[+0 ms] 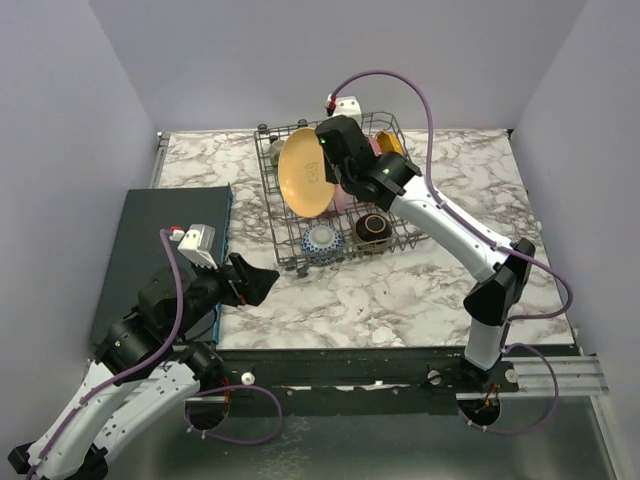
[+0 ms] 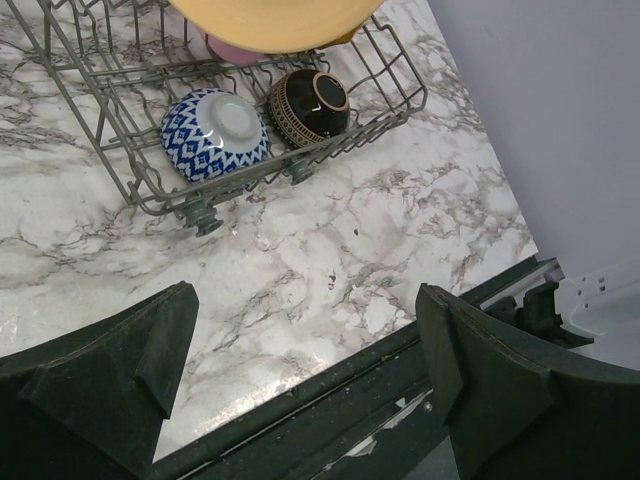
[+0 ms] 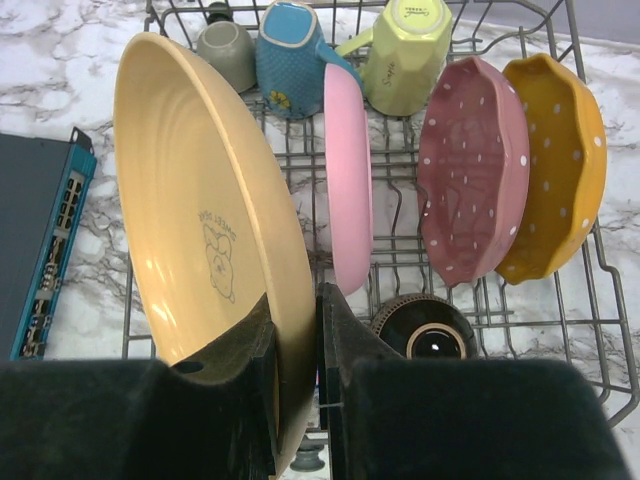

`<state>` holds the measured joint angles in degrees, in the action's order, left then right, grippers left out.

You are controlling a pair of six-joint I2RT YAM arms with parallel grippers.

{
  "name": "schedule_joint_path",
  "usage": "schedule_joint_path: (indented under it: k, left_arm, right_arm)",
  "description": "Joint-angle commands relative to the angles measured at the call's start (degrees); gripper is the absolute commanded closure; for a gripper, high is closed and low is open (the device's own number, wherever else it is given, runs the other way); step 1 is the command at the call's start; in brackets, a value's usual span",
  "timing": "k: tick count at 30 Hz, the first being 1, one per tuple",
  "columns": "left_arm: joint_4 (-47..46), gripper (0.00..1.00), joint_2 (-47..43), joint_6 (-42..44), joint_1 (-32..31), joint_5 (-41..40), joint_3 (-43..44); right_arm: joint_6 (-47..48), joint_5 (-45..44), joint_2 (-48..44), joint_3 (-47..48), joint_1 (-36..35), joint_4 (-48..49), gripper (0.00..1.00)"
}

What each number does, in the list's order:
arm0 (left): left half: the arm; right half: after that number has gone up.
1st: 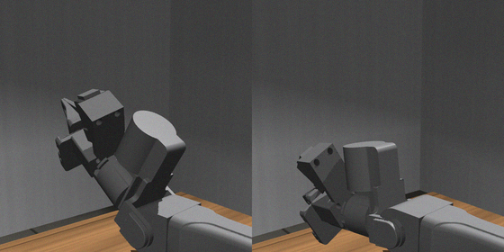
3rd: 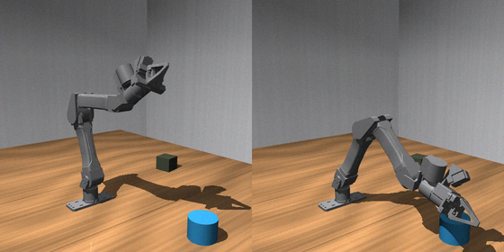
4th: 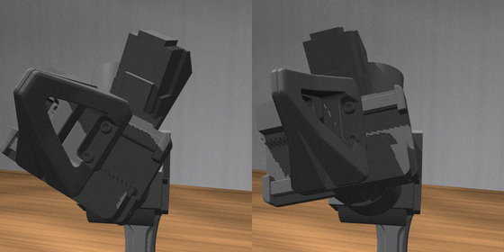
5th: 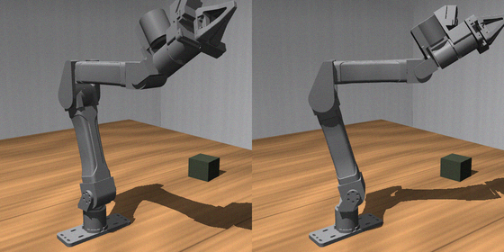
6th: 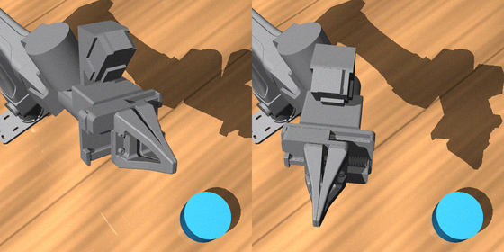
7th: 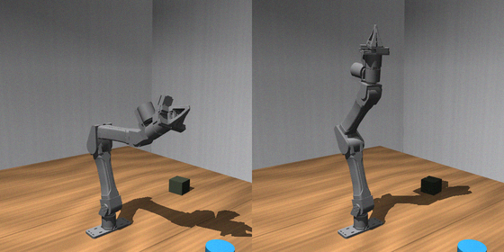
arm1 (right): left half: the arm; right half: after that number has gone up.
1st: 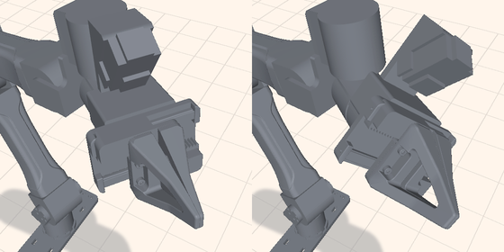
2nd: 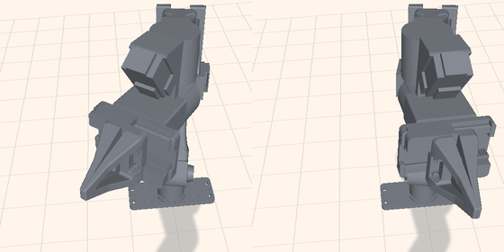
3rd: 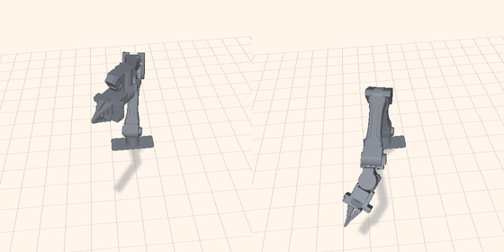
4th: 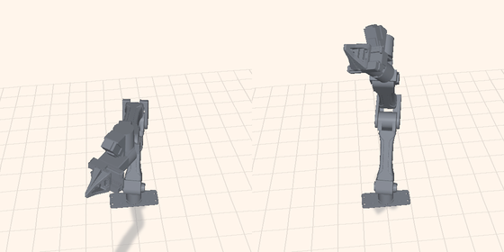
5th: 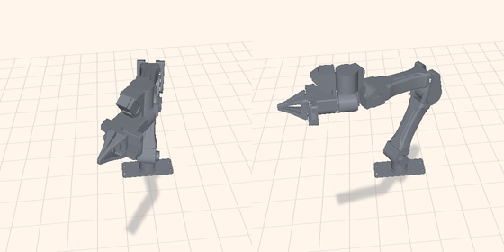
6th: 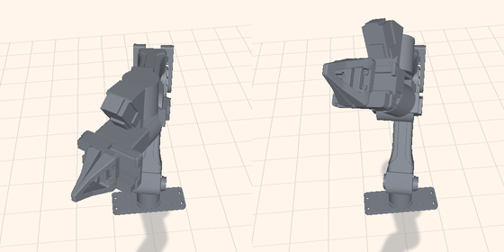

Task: Load the mixed dishes into the dish rack
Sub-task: Insert the plate into the dish rack.

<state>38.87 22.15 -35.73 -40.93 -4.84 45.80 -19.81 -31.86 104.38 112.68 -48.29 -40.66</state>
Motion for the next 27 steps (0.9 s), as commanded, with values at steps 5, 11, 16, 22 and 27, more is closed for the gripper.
schedule_joint_path:
  k: [5, 11, 16, 22, 27]
  left_arm:
    - [-1.4, 0.01, -1.7, 0.8, 0.1, 0.8, -1.0]
    - [-1.5, 0.01, -2.1, 0.9, 0.2, 1.1, -1.1]
    - [-1.5, 0.01, -2.2, 1.0, 0.2, 1.3, -1.1]
    - [-1.7, 0.01, -2.4, 1.0, 0.2, 1.3, -1.2]
    - [-1.6, 0.01, -2.3, 1.1, 0.1, 1.3, -1.2]
  right_arm:
    - [2.6, -10.1, 8.5, 10.6, -2.6, -4.8, 1.0]
    - [3.6, -11.5, 12.2, 14.3, -3.0, -5.0, 1.0]
    - [5.6, -13.7, 15.1, 16.5, -3.1, -4.8, 1.0]
    - [8.8, -16.5, 17.7, 17.4, -3.1, -3.1, 1.0]
    - [10.8, -17.0, 19.8, 18.7, -3.1, -2.1, 1.0]
